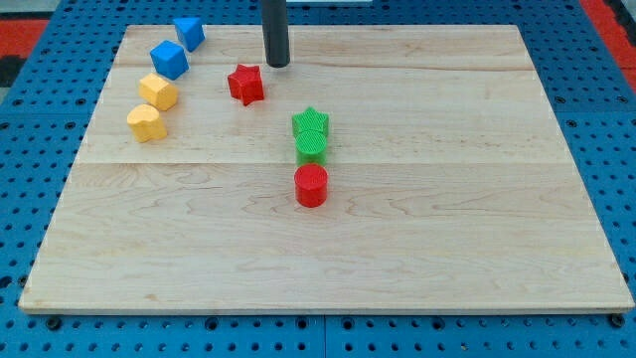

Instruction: Move the red star to the right of the yellow heart

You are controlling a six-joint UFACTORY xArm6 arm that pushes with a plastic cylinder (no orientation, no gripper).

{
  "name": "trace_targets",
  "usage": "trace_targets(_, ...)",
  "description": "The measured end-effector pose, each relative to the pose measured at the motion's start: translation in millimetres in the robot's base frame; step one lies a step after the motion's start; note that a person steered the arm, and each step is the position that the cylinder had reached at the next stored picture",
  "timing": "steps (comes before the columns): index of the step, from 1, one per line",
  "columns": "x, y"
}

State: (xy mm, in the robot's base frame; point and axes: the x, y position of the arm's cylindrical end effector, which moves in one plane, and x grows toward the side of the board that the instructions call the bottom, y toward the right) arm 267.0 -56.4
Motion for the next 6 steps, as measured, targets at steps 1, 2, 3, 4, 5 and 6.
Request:
trace_targets(1,8.8,-1.2)
trace_targets(2,10.2,-6.9)
trace_targets(3,34.0,-42.5)
trace_targets(4,60.9,-49.8)
trace_targets(5,104.7,-53.3)
trace_targets(6,109.1,-37.0)
